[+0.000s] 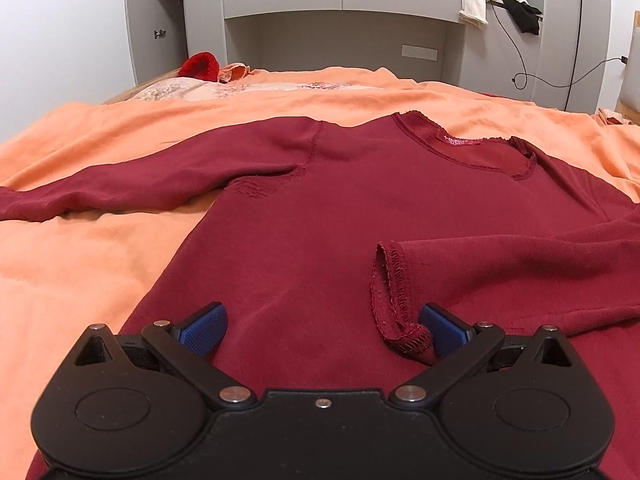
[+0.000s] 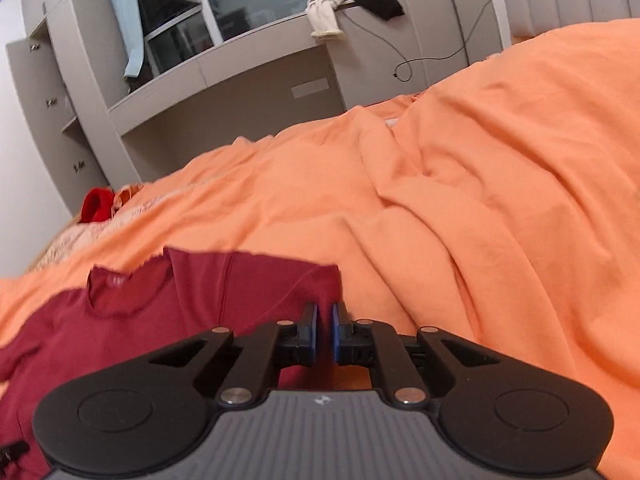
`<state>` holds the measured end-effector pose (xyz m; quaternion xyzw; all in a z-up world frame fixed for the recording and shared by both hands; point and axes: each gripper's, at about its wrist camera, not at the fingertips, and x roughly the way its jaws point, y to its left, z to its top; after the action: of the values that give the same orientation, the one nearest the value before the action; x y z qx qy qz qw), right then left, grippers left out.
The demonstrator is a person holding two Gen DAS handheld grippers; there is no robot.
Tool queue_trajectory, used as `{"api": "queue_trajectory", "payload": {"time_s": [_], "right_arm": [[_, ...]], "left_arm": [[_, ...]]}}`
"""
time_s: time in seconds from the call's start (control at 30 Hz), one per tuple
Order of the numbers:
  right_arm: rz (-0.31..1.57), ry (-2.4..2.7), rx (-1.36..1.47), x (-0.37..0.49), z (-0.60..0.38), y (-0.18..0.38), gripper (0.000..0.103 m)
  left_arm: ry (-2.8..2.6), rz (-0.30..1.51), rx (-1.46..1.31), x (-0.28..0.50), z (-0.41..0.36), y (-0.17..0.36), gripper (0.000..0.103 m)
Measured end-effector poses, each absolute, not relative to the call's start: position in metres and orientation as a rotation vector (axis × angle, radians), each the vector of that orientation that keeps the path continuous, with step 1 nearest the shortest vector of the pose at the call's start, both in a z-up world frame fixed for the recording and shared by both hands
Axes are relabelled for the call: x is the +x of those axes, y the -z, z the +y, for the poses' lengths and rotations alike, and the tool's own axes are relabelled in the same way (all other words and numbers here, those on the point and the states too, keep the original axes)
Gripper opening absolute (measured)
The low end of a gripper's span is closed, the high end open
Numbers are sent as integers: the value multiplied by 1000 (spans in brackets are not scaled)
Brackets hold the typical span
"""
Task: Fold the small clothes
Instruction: 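Lay the sleeve across the sweater body and open the right gripper, then grasp the other sleeve cuff with the left gripper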
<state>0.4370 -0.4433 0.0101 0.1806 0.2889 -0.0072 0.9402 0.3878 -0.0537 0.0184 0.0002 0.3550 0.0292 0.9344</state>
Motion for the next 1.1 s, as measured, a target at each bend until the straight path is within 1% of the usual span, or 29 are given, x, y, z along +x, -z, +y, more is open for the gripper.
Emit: {"api": "queue_trajectory", "payload": {"time_s": [0.03,0.1,0.13,0.17,0.2,0.23,0.27,0.3,0.37,0.4,0.47,0.5,0.53,0.57,0.6,0.67,0.8,0.83,0.9,0.93,1.0,1.03,1.1], "right_arm": [[593,14,367,437,-444,-12,18],[589,3,352,425,-446,-15,28],[587,-3,328,417,-447,-17,39],[587,-9,296,411,-443,-22,47],[586,-16,262,401,-440,-26,49],[584,-26,223,390,-438,-28,54],[581,-39,189,379,-436,-30,61],[577,-50,159,370,-433,-33,65],[560,-76,99,349,-426,-36,76],[555,-86,72,341,-421,-37,78],[549,-100,15,328,-409,-38,82],[546,-103,-10,323,-403,-37,82],[545,-106,-38,319,-397,-35,82],[545,-108,-68,318,-391,-32,82],[543,-110,-99,315,-387,-29,82],[540,-112,-165,315,-377,-22,76],[550,-102,-246,328,-363,-9,68],[549,-80,-270,332,-359,-7,66],[543,-56,-309,342,-357,-2,63],[539,-46,-322,346,-358,0,57],[545,-46,-323,352,-360,2,34],[557,-54,-303,355,-363,1,8],[564,-65,-195,355,-372,-3,7]], "left_arm": [[-56,725,-2,387,-53,-19,103],[-41,712,-30,383,-49,-22,103],[-30,703,-51,381,-47,-24,103],[-16,692,-78,379,-43,-26,103],[-2,679,-106,377,-39,-29,102],[8,670,-131,376,-36,-31,102],[16,662,-151,374,-33,-33,102],[23,650,-167,373,-31,-35,102],[43,624,-185,370,-30,-39,101],[55,612,-189,369,-30,-40,99],[96,597,-195,367,-32,-41,90],[119,597,-198,367,-33,-41,87],[139,601,-203,367,-35,-40,81],[156,609,-208,367,-36,-39,72],[174,621,-218,369,-37,-38,67],[199,635,-225,369,-39,-35,45],[209,653,-194,370,-47,-31,29],[205,658,-183,371,-48,-30,18],[201,669,-173,373,-50,-26,13],[199,670,-168,372,-50,-25,11],[199,665,-147,370,-53,-25,10],[198,662,-131,368,-55,-25,9],[194,661,-107,365,-57,-26,8]]}}
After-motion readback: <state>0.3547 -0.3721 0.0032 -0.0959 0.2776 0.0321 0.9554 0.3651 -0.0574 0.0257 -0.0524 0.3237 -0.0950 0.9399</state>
